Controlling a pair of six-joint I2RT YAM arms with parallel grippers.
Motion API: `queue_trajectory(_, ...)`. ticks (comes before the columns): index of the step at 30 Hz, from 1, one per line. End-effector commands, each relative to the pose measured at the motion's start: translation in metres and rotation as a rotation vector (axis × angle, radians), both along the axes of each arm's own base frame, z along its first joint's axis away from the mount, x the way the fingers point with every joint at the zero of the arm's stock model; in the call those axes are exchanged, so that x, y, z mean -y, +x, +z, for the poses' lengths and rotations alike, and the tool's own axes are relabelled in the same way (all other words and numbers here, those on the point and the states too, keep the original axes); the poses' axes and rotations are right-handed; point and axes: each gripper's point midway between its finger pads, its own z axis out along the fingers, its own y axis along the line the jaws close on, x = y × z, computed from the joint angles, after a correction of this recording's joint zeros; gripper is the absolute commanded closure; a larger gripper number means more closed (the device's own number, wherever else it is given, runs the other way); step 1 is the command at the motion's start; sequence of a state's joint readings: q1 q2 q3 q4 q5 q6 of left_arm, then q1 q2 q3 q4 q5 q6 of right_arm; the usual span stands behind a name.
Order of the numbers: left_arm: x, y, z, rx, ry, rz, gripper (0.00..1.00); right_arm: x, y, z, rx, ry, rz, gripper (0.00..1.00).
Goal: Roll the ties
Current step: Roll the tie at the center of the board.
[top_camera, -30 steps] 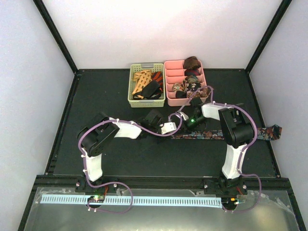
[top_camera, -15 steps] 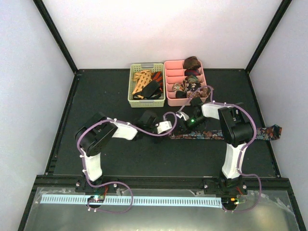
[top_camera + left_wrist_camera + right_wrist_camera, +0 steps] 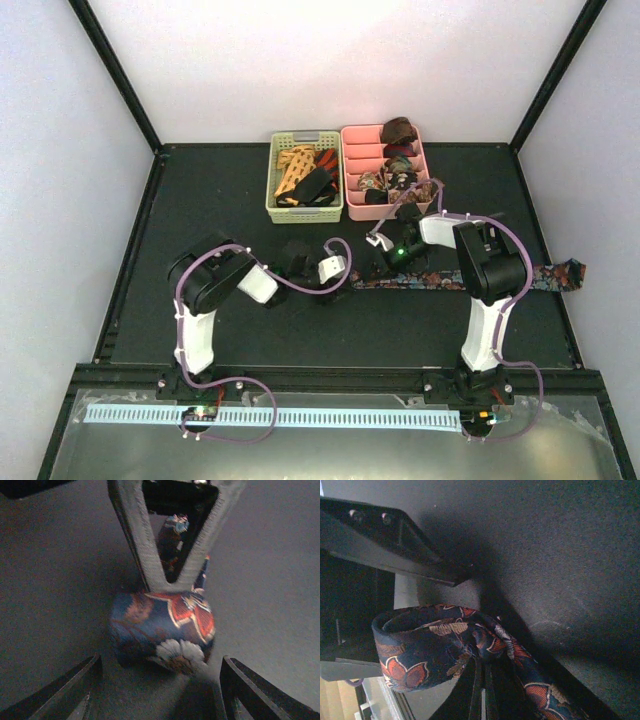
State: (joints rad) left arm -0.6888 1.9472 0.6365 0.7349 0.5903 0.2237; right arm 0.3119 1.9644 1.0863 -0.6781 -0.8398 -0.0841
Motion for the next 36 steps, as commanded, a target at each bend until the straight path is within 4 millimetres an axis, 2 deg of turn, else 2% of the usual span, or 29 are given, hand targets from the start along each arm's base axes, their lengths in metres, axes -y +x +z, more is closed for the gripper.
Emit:
queue_trajectory(1,0.022,0.011,0.014,0.057,-0.104,-0.021,0.33,0.014,-0.006,-0.029,-0.016,-0.091,-0.001,0.98)
queue_trajectory(7,0.035,0.01,0.008,0.075,-0.101,-0.055,0.41,0.011,-0.005,-0.027,-0.018,-0.075,-0.002,0.98)
queue_trajectory(13,0.032,0.009,0.002,0.073,-0.024,-0.051,0.65,0.008,-0.001,-0.018,-0.006,-0.041,0.001,0.98)
queue_trajectory(18,0.014,0.006,-0.019,0.03,0.194,-0.037,0.7,0.015,0.016,0.014,0.047,0.032,-0.04,0.81)
queue_trajectory(23,0.004,0.003,-0.032,0.002,0.302,-0.036,0.72,0.008,0.01,0.049,0.068,0.167,-0.049,0.69)
queue_trajectory(26,0.0,0.0,-0.04,-0.022,0.35,-0.035,0.73,0.003,0.012,0.06,0.06,0.221,-0.072,0.62)
queue_trajectory(32,0.002,0.0,-0.041,-0.031,0.364,-0.036,0.71,-0.011,0.006,0.046,0.034,0.206,-0.046,0.61)
queue_trajectory(36,0.003,0.003,-0.042,-0.029,0.37,-0.036,0.71,-0.013,0.012,0.036,0.04,0.178,-0.052,0.62)
